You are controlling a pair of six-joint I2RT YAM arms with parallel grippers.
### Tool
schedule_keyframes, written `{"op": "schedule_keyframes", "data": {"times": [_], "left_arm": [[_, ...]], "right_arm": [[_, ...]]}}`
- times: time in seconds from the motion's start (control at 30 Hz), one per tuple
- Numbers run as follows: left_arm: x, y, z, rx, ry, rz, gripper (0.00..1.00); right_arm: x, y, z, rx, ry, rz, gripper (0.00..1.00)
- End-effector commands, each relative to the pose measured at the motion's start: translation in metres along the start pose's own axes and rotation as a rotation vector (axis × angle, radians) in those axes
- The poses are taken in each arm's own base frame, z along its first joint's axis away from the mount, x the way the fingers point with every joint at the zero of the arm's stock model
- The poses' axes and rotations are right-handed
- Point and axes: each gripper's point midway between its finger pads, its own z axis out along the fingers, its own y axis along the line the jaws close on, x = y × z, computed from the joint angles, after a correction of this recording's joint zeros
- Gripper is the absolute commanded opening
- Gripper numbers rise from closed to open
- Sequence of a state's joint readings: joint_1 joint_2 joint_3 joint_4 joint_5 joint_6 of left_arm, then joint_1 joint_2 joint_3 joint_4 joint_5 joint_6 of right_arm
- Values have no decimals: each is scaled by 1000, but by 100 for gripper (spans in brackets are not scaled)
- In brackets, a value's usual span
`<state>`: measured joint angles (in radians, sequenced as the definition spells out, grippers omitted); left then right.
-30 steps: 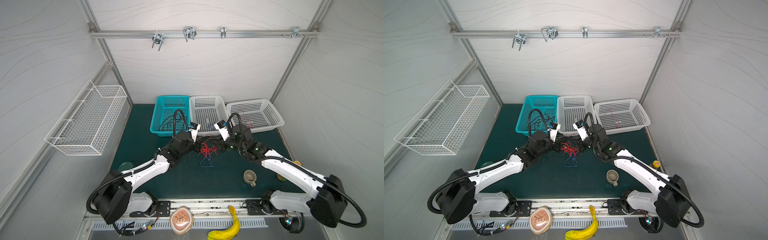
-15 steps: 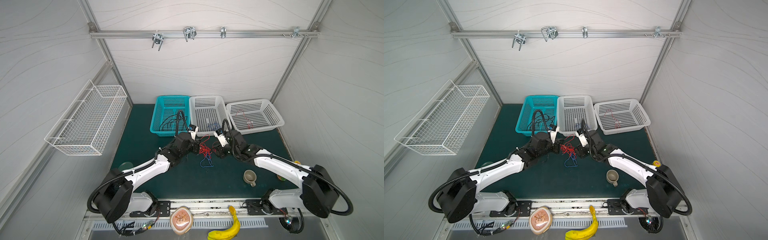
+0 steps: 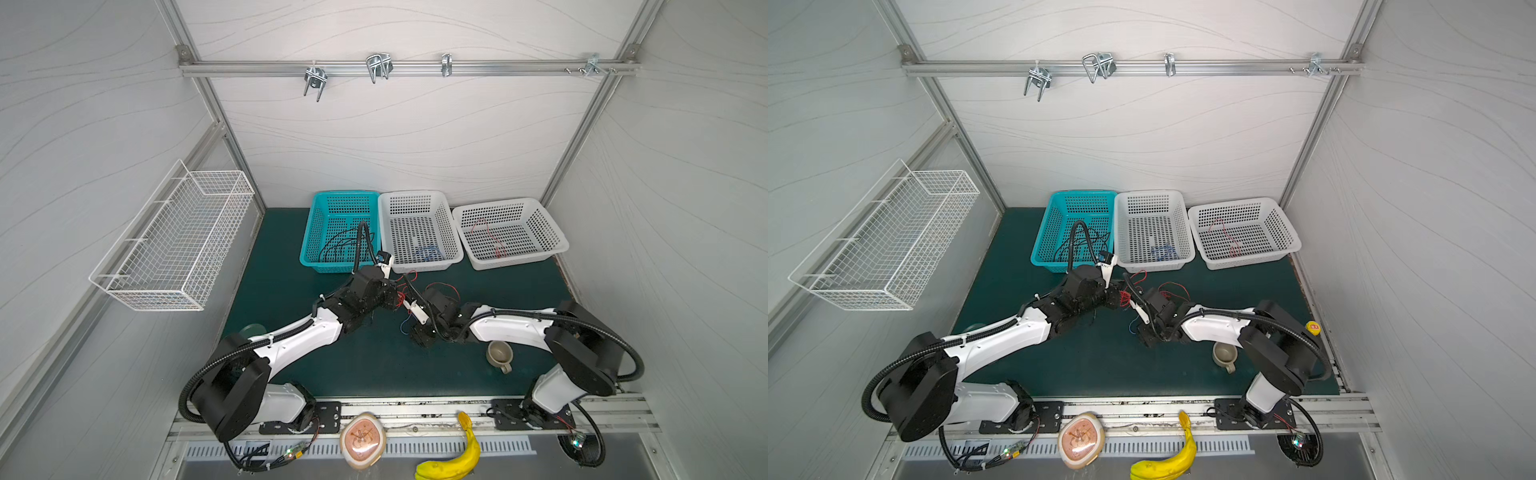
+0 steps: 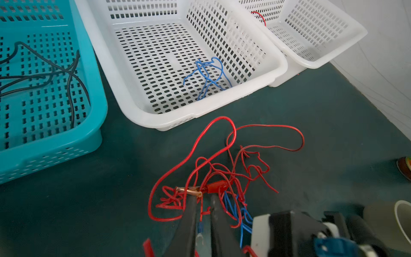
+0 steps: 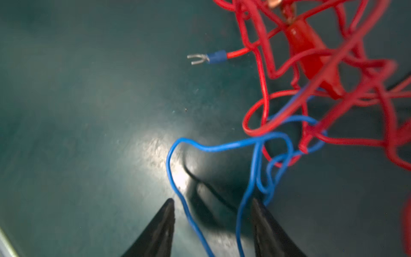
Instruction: Untangle the cables
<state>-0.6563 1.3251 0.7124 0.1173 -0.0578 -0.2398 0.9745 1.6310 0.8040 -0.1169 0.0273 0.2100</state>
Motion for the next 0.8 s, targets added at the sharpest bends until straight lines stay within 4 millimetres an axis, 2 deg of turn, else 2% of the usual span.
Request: {"op": "schedule_keyframes", "data": {"times": [0.0,0.13,0.2,0.43,0.57,0.77], "left_arm": [[-25,-2,-2,-13,-63,-7,16],[-23,2,-1,-24,-57,-8,16],[-22,3,0,-27,-54,-11,16],[-19,9,8,-47,-41,-27,15],[-16,10,11,-49,-26,-28,15],[-11,6,13,-27,-4,-24,15]], "right_arm": [[-5,-1,8,44,1,-15,38],[-4,-2,5,60,7,-37,7],[-7,0,-3,56,-7,-59,1],[-27,14,-50,2,-90,-187,0],[-36,9,-78,13,-141,-216,0],[-56,-4,-125,-34,-309,-142,0]]}}
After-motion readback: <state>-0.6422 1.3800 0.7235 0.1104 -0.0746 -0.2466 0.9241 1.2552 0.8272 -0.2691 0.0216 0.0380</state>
